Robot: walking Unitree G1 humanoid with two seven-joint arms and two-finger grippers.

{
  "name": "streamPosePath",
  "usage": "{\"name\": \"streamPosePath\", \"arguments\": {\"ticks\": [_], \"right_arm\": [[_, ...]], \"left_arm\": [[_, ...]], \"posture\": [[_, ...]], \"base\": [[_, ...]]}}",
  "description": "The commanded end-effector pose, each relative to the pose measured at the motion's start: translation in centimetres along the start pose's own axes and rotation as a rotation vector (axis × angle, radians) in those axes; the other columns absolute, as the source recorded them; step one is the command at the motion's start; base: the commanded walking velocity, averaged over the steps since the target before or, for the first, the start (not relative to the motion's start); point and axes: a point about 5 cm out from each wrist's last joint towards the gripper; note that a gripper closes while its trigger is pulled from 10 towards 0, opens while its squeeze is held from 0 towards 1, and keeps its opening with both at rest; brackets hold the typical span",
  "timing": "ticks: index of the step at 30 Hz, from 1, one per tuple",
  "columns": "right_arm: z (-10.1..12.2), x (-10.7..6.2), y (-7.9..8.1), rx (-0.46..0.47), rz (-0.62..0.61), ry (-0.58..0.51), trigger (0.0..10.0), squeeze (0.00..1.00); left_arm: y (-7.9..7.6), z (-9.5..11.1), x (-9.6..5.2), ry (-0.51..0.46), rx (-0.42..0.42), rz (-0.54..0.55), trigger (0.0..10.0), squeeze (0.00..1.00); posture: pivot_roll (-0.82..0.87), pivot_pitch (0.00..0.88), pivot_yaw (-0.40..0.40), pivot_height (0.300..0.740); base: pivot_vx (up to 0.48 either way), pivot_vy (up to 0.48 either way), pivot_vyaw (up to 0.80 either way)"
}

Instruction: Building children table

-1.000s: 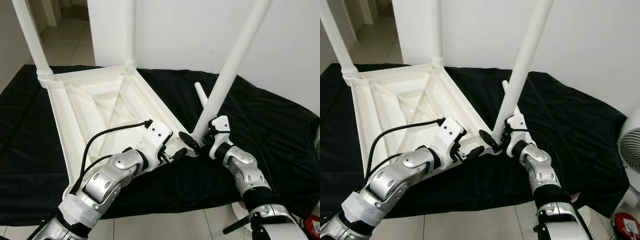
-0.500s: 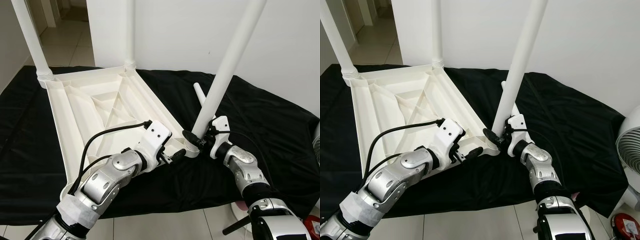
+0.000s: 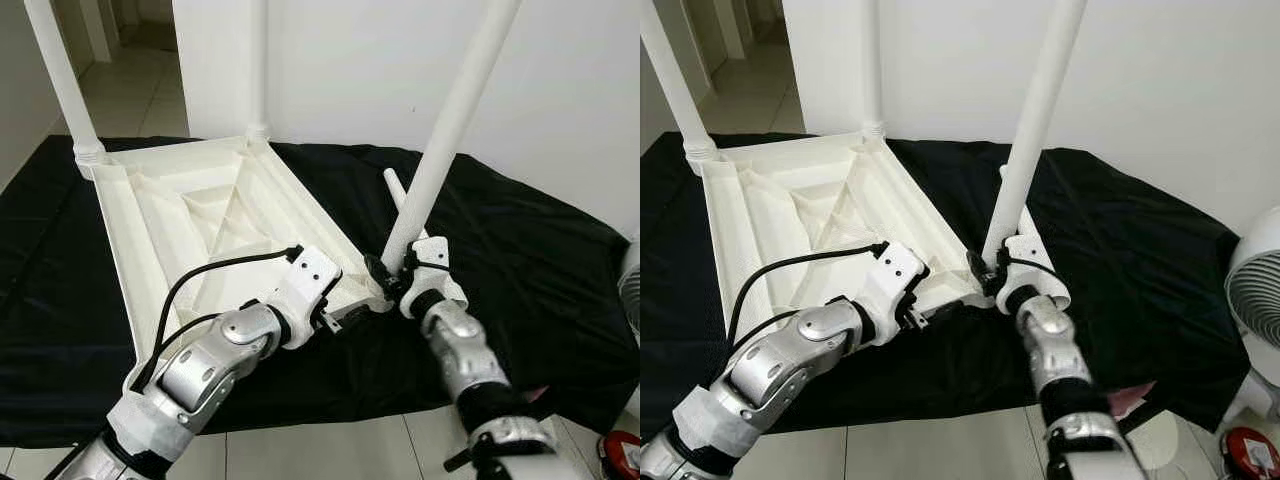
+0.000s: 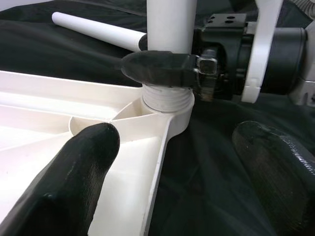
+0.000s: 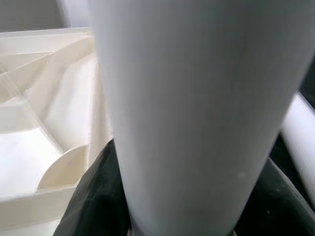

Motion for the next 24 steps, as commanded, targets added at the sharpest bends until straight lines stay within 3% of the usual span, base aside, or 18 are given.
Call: {"name": "streamPosePath", "arguments": {"ticks": [1,4,7,13,15,19,24], "right_arm": [[-1.8,-0.7,0.0,0.009,-0.069,0.106,10.0,0.00],[-1.5,-1.1,1.1,0.027,-0.238,0.130,10.0,0.00],[-0.9,-1.2,2.5,0.059,-0.239,0.111,10.0,0.00],[-0.7,-1.3,2.8,0.058,-0.220,0.095,10.0,0.00],[-0.2,-1.4,2.4,0.070,-0.215,0.060,10.0,1.00],[1.0,-1.9,1.4,0.079,-0.185,-0.032,10.0,1.00],[1.1,-2.2,0.8,0.094,-0.145,-0.042,10.0,1.00]], "left_arm": [[-1.2,-0.5,-0.1,0.053,-0.003,-0.185,10.0,0.00],[-1.2,-0.5,-0.1,0.057,-0.004,-0.189,10.0,0.00],[-1.3,-0.6,-0.1,0.062,-0.006,-0.192,10.0,0.00],[-1.3,-0.6,-0.2,0.063,-0.007,-0.194,10.0,0.00],[-1.3,-0.6,-0.3,0.061,-0.007,-0.188,10.0,0.00],[-1.1,-0.5,-0.3,0.051,-0.013,-0.171,10.0,0.00],[-1.2,-0.4,-0.3,0.046,-0.016,-0.168,10.0,0.00]], "posture": [[0.05,0.018,-0.081,0.740],[0.04,0.023,-0.079,0.740],[0.04,0.027,-0.076,0.740],[0.04,0.032,-0.075,0.740],[0.04,0.034,-0.079,0.740],[0.05,0.038,-0.085,0.740],[0.05,0.038,-0.087,0.740]], "base": [[0.000,0.000,0.00],[0.000,0.000,0.00],[0.000,0.000,0.00],[0.000,0.000,0.00],[0.000,0.000,0.00],[0.000,0.000,0.00],[0.000,0.000,0.00]]}}
Point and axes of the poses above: a point about 5 cm out from each wrist's last joint towards the gripper, its own x axis pointing out of the wrist towards the gripper, its own z axis along the axis of the wrist's last joint, y = z × x, and after that the axes turned 13 degrees about -x, right-handed
